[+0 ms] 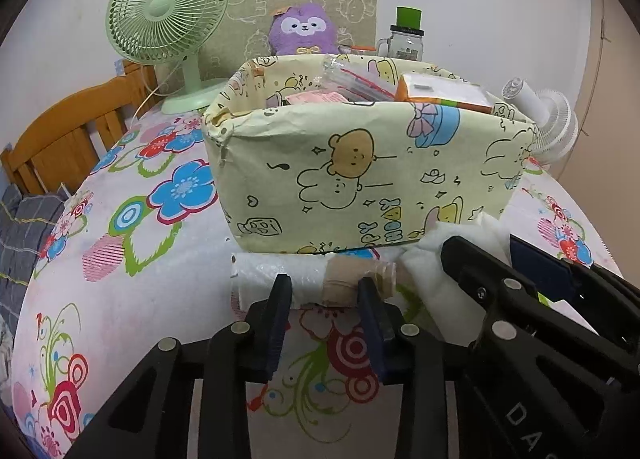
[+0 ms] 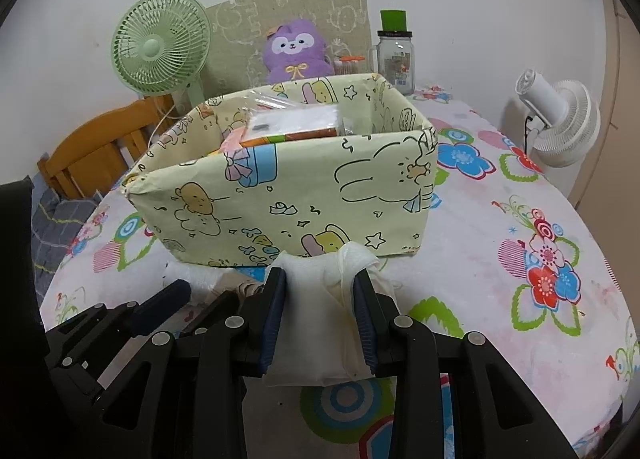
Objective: Organize soft objects
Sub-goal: 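Close the left tool on the white taped roll while the right tool holds the cloth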
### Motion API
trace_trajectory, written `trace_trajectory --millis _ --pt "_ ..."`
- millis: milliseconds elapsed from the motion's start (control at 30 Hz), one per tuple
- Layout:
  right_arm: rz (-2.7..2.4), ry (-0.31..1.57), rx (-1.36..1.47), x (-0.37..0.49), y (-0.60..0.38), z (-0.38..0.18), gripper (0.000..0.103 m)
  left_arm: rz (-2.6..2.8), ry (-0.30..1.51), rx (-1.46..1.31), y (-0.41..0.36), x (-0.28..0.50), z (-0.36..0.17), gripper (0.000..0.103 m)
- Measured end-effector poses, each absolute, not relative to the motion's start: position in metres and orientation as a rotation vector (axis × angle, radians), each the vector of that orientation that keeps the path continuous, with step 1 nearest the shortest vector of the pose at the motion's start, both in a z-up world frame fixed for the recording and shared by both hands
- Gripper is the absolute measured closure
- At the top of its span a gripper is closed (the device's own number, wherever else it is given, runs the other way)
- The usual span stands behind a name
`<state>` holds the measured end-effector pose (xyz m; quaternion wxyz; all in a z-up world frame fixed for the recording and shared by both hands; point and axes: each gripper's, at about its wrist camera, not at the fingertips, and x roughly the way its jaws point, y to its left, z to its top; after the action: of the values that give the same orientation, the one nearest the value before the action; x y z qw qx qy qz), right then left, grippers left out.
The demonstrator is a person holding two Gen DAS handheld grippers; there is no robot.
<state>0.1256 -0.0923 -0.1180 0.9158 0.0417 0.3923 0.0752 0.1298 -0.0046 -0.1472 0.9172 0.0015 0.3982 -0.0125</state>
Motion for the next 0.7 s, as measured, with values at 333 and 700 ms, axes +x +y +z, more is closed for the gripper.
trace_trajectory --millis 333,700 --pt "0.160 0.778 0.089 0.112 -0.096 -0.105 0.066 -0.030 0.788 0.006 -0.009 0.115 -0.135 0.071" --pt "0.157 0.786 0.082 0.110 -0.095 -0.106 0.066 -0.035 0.811 -0.005 -0.009 0.115 -0.137 0.047"
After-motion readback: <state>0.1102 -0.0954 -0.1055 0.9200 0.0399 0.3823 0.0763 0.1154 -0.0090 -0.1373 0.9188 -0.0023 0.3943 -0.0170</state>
